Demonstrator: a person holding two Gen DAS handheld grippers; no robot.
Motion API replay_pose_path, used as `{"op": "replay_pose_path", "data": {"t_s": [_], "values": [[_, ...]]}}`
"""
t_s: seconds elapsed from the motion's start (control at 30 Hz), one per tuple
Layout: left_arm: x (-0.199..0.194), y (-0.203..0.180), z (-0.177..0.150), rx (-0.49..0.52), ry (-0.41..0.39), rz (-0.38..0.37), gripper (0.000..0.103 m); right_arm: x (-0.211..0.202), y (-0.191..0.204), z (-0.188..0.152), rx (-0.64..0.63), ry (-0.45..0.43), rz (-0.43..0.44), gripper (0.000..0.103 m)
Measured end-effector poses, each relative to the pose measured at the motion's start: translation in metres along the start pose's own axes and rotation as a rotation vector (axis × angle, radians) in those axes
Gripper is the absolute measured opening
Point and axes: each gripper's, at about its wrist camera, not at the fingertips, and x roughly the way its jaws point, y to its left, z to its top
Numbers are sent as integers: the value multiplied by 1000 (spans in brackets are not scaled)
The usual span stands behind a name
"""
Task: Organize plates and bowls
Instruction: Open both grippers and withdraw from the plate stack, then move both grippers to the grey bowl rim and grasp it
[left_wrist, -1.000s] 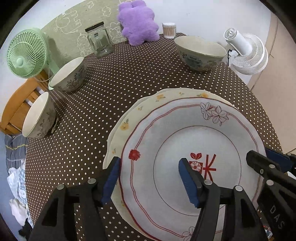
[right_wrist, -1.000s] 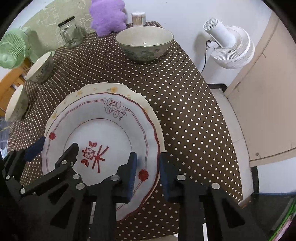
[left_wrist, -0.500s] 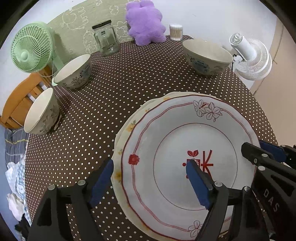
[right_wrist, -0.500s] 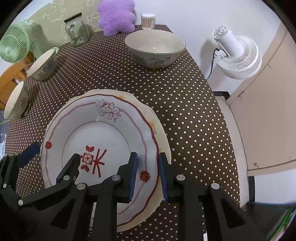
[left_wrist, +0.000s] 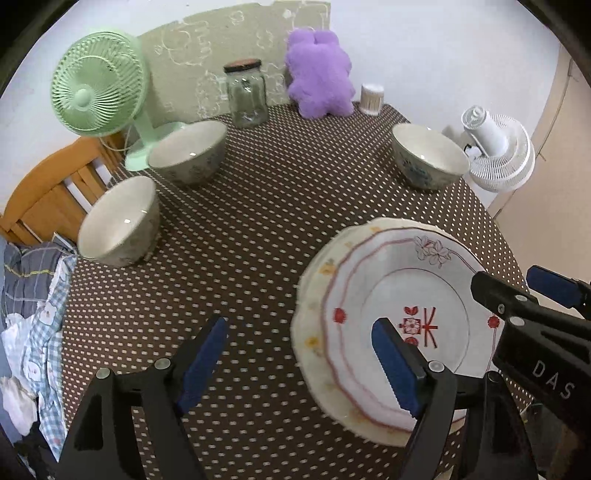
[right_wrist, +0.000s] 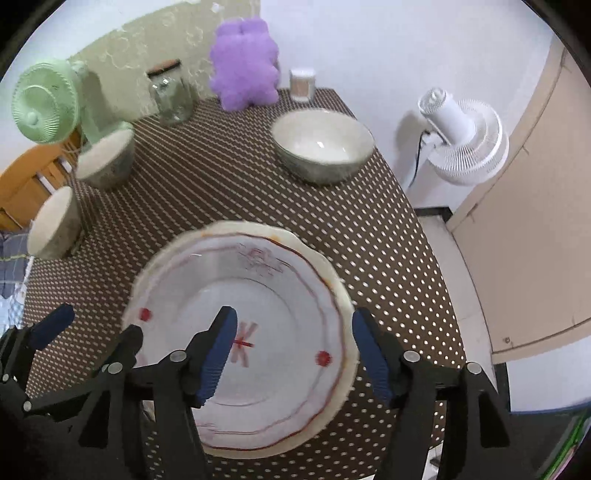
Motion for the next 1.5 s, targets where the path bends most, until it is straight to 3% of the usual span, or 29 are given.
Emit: {"op": "replay_pose_path", "data": {"t_s": [0.33, 0.43, 0.67, 1.0, 1.5], "values": [[-39, 65, 4, -65, -71, -20, 82, -42, 68, 1, -26, -97, 76, 69], [-43, 83, 4, -82, -79, -12, 82, -47, 88, 6, -24, -111, 122, 69], [-47, 122, 8, -82, -97, 11, 82, -56, 134, 9, -19, -140, 136, 69], [-31, 174, 23, -70, -115, 39, 82, -49, 189, 23, -4, -164, 88, 69], [20, 230, 50, -75, -100, 49, 77, 3, 258, 66, -25, -122, 92, 69]]}}
